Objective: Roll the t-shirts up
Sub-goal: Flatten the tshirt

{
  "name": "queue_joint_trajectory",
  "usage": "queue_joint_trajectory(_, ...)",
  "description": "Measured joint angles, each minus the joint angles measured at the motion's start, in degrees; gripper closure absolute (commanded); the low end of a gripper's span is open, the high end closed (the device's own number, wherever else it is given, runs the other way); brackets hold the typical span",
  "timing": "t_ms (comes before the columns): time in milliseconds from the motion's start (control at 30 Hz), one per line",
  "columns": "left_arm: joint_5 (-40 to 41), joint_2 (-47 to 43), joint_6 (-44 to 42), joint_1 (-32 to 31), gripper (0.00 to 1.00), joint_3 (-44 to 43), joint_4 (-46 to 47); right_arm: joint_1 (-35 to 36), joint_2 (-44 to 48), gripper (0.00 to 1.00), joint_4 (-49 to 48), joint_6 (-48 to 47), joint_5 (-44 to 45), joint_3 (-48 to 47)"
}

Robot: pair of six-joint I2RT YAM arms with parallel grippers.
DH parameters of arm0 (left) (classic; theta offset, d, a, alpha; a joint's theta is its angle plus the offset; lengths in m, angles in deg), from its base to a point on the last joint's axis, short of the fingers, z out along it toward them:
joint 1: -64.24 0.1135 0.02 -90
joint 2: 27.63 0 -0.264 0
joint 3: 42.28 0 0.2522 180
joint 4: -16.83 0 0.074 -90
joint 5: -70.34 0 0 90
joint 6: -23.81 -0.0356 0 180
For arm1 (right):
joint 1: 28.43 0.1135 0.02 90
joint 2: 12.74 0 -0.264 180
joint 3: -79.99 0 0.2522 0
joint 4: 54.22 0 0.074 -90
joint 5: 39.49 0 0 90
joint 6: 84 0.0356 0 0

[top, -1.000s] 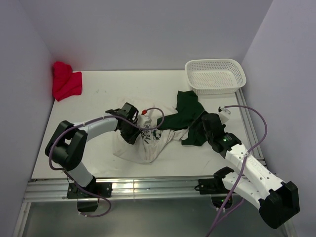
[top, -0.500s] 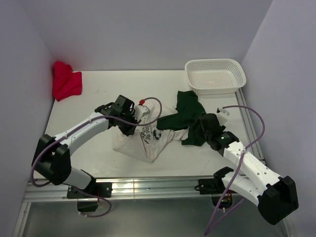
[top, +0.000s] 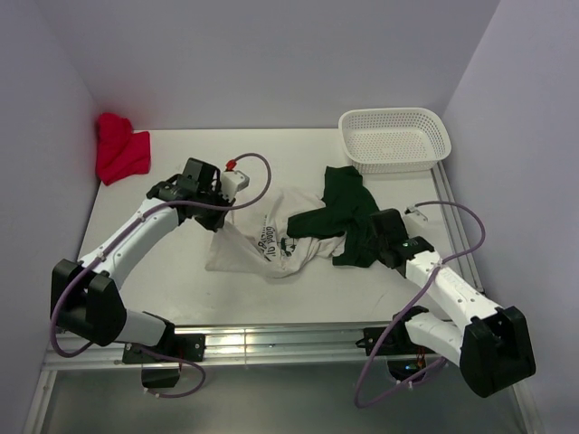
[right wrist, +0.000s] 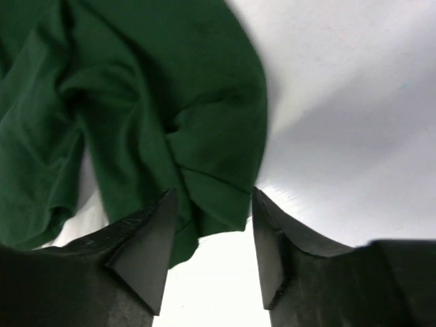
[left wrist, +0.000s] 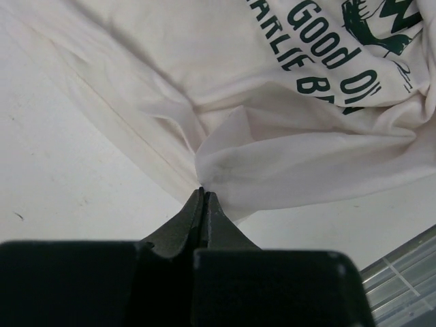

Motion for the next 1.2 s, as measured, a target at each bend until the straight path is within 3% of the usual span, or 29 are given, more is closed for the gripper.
queue_joint_trajectory(100,0.00,0.00,-0.13,1.07,1.00,-0.35,-0.33,-1.07,0.00,0.60,-0.42,0.37,-1.09,1.20)
queue_joint_trajectory(267,-0.09,0.00,-0.28,2.16,1.00,-0.37,-0.63,-1.07,1.07,0.61,-2.23,0.42,-4.07,3.15)
queue_joint_trajectory(500,-0.48,0.00,-0.33,3.08,1.00,-0.37,-0.66,2.97,2.69,0.39,-4.83,1.55,-7.13,5.88)
queue_joint_trajectory(733,-0.70,0.13,-0.33,3.08,1.00,-0.66,-0.70,8.33,0.33,0.38,-8.92,4.72,-8.35,6.67)
queue_joint_trajectory(833,-0.72,0.17,-0.35,3.08,1.00,-0.74,-0.68,9.64,-2.38,0.49,-10.62,5.84,-8.57,6.67)
queue_joint_trajectory(867,-0.72,0.17,-0.35,3.08,1.00,-0.79,-0.66,9.86,-3.10,0.60,-11.04,6.21,-8.59,6.67)
queue_joint_trajectory(933,-0.70,0.20,-0.35,3.08,1.00,-0.94,-0.72,10.08,-4.24,0.68,-11.26,6.80,-8.37,6.67)
queue_joint_trajectory(1033,-0.63,0.20,-0.37,3.17,1.00,-1.09,-0.68,10.10,-4.31,0.92,-9.73,7.13,-7.19,5.90)
queue_joint_trajectory(1100,-0.66,0.20,-0.39,3.43,1.00,-1.36,-0.81,10.08,-4.22,1.00,-7.06,6.71,-6.03,3.56)
queue_joint_trajectory(1200,-0.59,0.31,-0.44,4.37,1.00,-2.73,-1.46,9.62,-3.93,1.00,-2.82,5.44,-4.11,-2.60)
